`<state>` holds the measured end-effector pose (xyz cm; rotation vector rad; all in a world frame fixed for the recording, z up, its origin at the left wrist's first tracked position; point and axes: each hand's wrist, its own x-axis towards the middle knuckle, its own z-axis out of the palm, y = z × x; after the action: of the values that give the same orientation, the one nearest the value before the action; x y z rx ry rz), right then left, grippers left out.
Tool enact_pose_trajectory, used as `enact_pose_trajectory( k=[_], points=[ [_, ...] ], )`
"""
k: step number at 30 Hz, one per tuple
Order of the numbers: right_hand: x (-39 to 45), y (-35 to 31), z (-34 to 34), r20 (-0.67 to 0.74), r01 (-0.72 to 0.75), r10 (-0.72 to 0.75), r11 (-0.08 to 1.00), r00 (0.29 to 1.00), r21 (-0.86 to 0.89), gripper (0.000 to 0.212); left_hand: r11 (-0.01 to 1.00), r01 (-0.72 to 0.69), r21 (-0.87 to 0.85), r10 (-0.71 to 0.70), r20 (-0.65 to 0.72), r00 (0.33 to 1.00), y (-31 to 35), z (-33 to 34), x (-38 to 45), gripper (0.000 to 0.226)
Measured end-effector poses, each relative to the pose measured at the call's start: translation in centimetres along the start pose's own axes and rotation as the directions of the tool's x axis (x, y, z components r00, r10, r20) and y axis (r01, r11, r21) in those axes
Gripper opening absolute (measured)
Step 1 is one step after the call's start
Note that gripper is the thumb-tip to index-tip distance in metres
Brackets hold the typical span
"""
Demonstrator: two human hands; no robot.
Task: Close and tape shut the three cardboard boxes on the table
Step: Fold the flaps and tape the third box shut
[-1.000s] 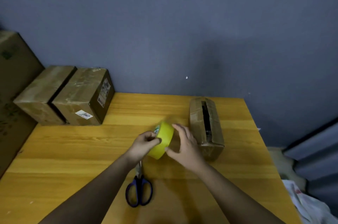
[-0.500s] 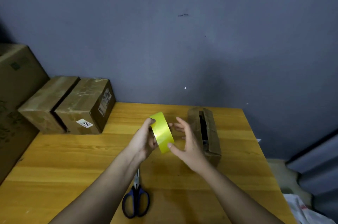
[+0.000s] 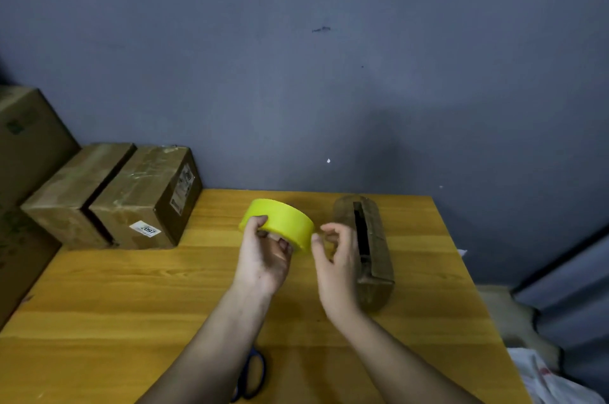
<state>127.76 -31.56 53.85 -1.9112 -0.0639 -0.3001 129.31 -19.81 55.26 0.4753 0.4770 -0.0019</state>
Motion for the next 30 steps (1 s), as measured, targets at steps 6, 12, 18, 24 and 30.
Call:
enact_pose_trajectory(
  k=[6, 12, 18, 24, 30],
  points=[
    [-0.9, -1.2, 2.2, 0.071, -0.142, 0.144, 0.990, 0.987, -0.025, 0.046, 0.992, -0.042, -0.120, 0.039, -0.031, 0.999, -0.6, 1.2, -1.1, 0.015],
    [-1.3, -1.4, 2.2, -0.088, -0.074, 0.077, 0.996, 0.993, 0.040, 0.026, 0.990, -0.069, -0.122, 0.058, -0.087, 0.994, -0.7, 2.6, -1.8, 0.024],
    [0.0, -1.3, 2.5, -0.101, -0.302, 0.345, 0.904, 0.933, 0.302, 0.007, 0.988, -0.070, -0.140, 0.056, -0.099, 0.993, -1.1, 2.9, -2.1, 0.016],
    [2.1, -1.1, 2.9, -0.104, -0.433, 0.499, 0.823, 0.860, 0.368, 0.004, 0.994, -0.062, -0.094, 0.048, -0.143, 0.989, -1.9, 3.1, -2.2, 0.017],
    [4.2, -1.8, 2.0, -0.074, -0.202, 0.192, 0.963, 0.979, -0.177, 0.015, 0.998, -0.012, 0.064, 0.025, -0.203, 0.979, -1.9, 3.6, -3.0, 0.007]
  ],
)
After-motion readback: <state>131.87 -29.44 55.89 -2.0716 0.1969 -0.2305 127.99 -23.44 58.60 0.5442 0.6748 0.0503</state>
